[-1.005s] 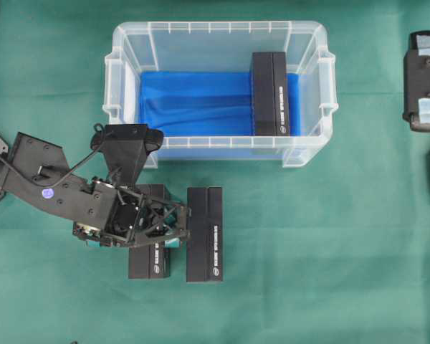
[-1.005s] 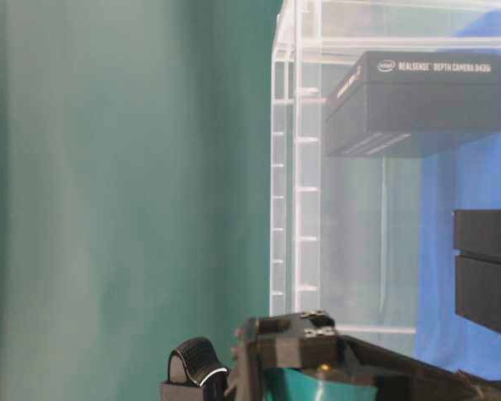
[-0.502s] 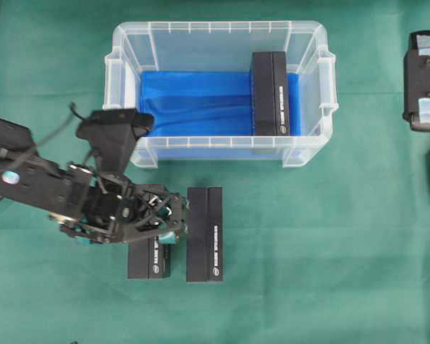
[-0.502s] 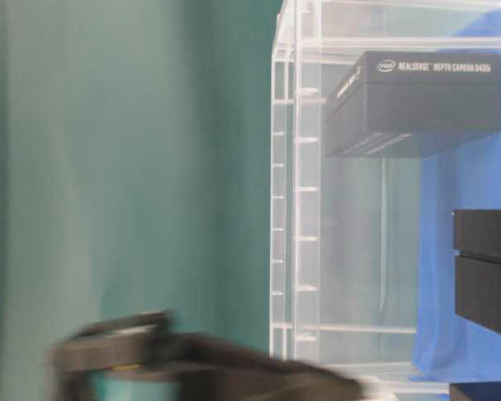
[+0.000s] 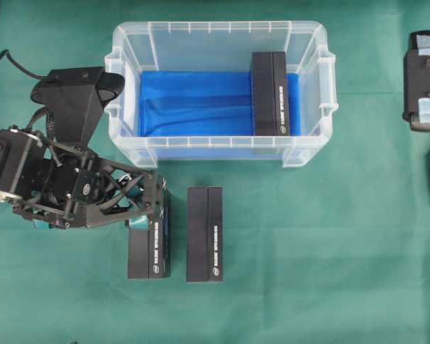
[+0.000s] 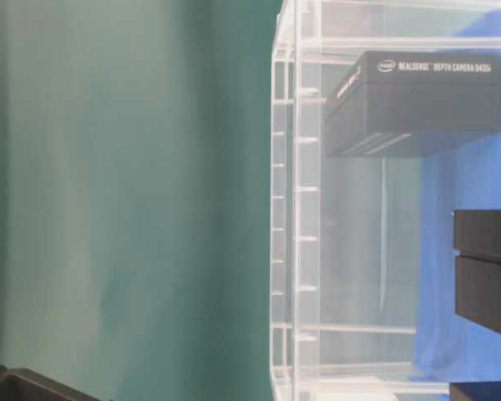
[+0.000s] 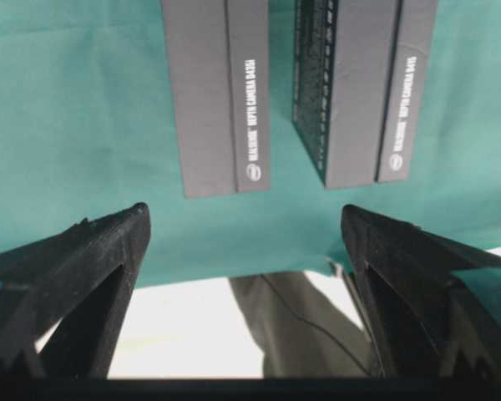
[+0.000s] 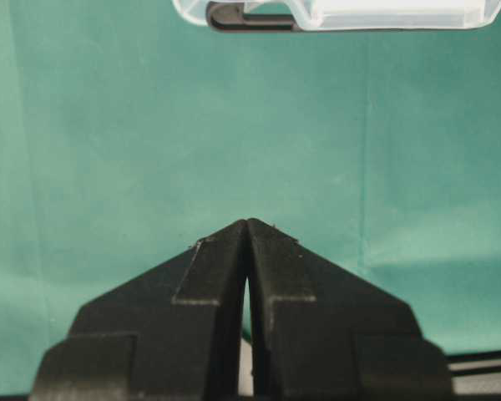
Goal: Take the box out of the case with the left arm.
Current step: 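Open the left gripper, release the box, and withdraw left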
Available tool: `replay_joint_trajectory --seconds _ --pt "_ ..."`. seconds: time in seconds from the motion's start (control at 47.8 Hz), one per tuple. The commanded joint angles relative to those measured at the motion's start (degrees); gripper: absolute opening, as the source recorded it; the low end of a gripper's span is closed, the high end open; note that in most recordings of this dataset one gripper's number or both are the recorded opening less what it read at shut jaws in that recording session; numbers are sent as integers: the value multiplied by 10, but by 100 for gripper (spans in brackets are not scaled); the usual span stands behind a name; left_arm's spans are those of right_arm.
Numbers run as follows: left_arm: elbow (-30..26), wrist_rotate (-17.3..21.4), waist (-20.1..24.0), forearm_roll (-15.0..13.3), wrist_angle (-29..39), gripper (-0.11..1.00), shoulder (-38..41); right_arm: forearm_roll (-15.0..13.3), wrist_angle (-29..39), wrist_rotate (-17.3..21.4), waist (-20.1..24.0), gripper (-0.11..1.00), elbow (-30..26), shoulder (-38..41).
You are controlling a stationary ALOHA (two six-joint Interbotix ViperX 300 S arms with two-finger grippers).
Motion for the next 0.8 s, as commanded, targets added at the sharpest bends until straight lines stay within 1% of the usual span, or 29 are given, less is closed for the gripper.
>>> replay_joint_trajectory --seconds 0.0,0.209,0.377,0.586,0.775 --pt "-15 1 4 3 0 95 -10 0 -3 1 0 3 -6 0" --pt "-6 2 2 3 0 95 -16 0 -3 2 0 3 -7 0" --pt "24 0 -10 0 2 95 -38 0 -3 2 0 3 -6 0" --pt "76 1 -17 -1 11 95 -101 0 -3 1 0 3 -6 0" --pt "129 0 -19 -6 40 95 -164 0 -2 2 0 3 -6 0"
